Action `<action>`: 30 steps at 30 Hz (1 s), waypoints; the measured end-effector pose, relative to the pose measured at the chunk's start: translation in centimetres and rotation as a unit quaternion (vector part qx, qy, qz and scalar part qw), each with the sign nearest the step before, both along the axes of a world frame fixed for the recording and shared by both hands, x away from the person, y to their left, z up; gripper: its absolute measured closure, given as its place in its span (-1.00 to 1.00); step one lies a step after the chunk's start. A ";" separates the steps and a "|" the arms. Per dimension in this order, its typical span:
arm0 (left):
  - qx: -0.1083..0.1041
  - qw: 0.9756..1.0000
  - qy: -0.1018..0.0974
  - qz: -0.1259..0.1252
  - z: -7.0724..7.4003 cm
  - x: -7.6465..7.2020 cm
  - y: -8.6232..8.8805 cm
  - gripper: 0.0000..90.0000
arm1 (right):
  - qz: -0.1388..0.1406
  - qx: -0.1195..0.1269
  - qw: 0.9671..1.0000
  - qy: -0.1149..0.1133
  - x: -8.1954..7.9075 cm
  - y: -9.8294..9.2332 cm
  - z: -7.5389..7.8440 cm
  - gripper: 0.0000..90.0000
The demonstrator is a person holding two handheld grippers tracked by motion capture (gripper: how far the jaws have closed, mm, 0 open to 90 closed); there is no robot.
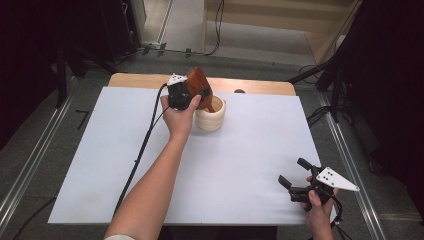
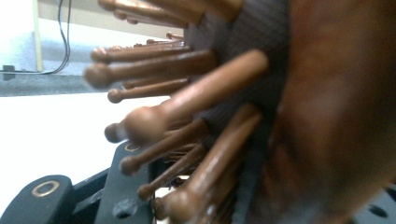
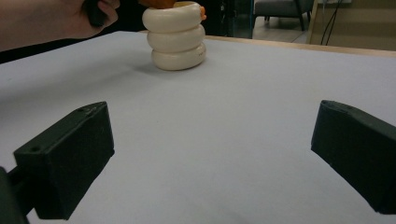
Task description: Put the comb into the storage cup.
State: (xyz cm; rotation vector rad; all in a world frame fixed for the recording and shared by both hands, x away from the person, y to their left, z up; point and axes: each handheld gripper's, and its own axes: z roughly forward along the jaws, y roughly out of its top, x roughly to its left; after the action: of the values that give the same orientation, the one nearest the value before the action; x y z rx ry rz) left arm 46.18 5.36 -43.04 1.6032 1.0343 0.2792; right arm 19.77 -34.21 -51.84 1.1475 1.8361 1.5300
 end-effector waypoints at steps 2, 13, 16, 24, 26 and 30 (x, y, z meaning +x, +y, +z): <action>-0.005 1.000 0.003 0.005 -0.1 0.1 0.2 0.12 | 0.000 -0.001 1.000 0.000 0.0 0.0 0.0 -1.00; -0.021 1.000 0.015 -0.002 -0.2 0.4 0.7 -0.40 | -0.001 -0.002 1.000 0.001 0.0 0.0 0.0 -1.00; -0.013 1.000 0.018 -0.011 -0.4 0.3 0.5 -0.70 | 0.000 -0.003 1.000 0.000 0.0 0.1 0.0 -1.00; 0.003 0.999 0.020 -0.027 -0.5 0.2 0.2 -1.00 | 0.001 -0.005 1.000 0.000 0.0 0.1 0.0 -1.00; 0.008 0.999 0.020 -0.029 -0.6 0.2 0.2 -1.00 | 0.001 -0.004 1.000 0.000 0.0 0.1 0.0 -1.00; 0.015 0.999 0.016 -0.025 -0.5 0.0 0.2 -1.00 | 0.000 -0.005 1.000 0.000 0.0 0.1 0.0 -1.00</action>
State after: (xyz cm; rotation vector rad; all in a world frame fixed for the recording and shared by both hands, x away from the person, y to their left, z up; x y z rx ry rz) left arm 46.15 5.54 -43.55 1.6623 1.0175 0.2375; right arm 19.77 -34.15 -51.85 1.1425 1.8420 1.5203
